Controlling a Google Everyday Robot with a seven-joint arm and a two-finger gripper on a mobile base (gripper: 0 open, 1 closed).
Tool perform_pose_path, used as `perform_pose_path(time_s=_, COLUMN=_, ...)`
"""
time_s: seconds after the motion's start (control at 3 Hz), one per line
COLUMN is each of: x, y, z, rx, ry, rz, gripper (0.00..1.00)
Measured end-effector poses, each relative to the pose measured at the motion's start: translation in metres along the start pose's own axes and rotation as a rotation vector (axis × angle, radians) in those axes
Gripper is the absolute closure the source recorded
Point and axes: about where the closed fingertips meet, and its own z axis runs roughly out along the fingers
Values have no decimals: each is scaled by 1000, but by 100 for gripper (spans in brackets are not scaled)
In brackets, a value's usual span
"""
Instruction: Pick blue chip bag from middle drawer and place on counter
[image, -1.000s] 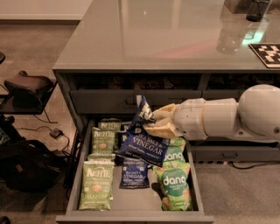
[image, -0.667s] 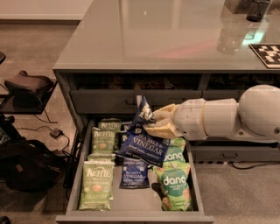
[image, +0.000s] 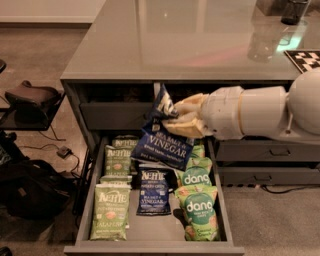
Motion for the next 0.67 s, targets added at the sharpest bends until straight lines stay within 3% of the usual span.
perform_pose_path(time_s=0.33, x=-31, y=-17, z=-20, rx=43, ry=-44, rz=-29, gripper=100)
perform_pose_path(time_s=0.67, x=-33, y=-18, z=-20, rx=46, ry=-46, rz=-31, gripper=100)
